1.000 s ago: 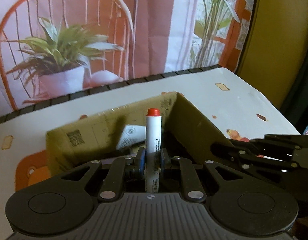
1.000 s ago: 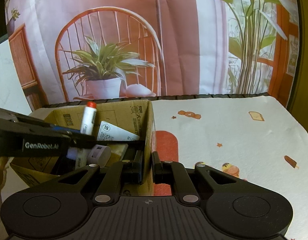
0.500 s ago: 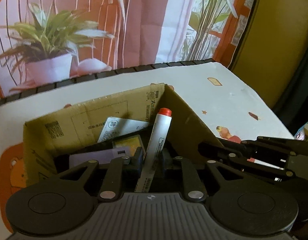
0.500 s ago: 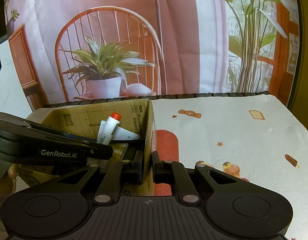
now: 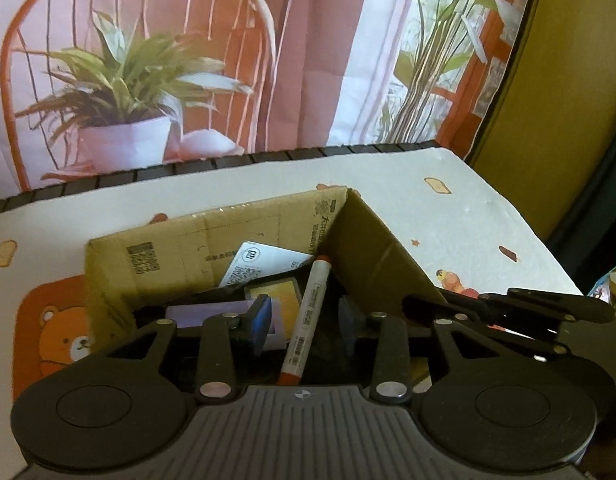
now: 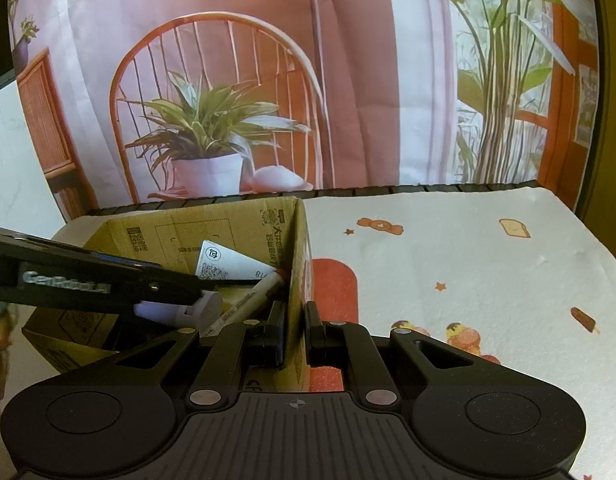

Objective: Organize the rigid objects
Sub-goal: 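Lower the white marker into the box and open the left gripper, then move the left gripper back down to the clear plastic case, then close the left gripper on the clear plastic case with blue label, then lift the clear plastic case with the left gripper over the box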

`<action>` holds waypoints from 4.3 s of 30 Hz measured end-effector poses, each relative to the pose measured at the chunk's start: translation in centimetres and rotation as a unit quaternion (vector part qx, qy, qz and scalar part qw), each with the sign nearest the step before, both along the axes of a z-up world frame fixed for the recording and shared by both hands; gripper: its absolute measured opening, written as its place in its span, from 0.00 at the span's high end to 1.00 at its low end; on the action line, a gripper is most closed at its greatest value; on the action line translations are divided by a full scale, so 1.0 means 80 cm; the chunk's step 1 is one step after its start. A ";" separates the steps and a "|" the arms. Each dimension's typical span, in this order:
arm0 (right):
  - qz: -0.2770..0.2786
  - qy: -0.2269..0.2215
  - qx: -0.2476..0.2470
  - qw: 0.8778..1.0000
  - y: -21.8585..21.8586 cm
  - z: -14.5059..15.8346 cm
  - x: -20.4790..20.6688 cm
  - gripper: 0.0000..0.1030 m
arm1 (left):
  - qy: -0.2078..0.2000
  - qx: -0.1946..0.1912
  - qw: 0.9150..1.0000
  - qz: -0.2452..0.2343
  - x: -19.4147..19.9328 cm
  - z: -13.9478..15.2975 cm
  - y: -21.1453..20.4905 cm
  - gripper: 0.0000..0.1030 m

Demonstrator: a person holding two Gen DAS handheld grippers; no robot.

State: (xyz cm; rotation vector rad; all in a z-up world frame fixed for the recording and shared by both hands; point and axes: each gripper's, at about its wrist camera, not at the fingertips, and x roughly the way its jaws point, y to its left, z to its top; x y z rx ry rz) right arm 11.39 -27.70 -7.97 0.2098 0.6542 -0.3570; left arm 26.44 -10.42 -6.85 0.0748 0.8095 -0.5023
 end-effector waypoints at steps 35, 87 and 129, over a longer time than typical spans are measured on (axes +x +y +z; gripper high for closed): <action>0.031 0.026 0.017 0.999 -0.010 0.004 0.009 0.89 | 0.022 -0.008 0.993 0.116 -0.118 0.005 0.079 0.07; 0.058 0.043 0.027 0.997 -0.018 0.005 0.012 0.86 | 0.078 0.034 0.996 -0.029 -0.113 -0.054 -0.034 0.39; 0.052 0.040 0.029 0.997 -0.017 0.006 0.009 0.87 | 0.009 0.010 0.993 0.119 -0.154 0.022 0.124 0.40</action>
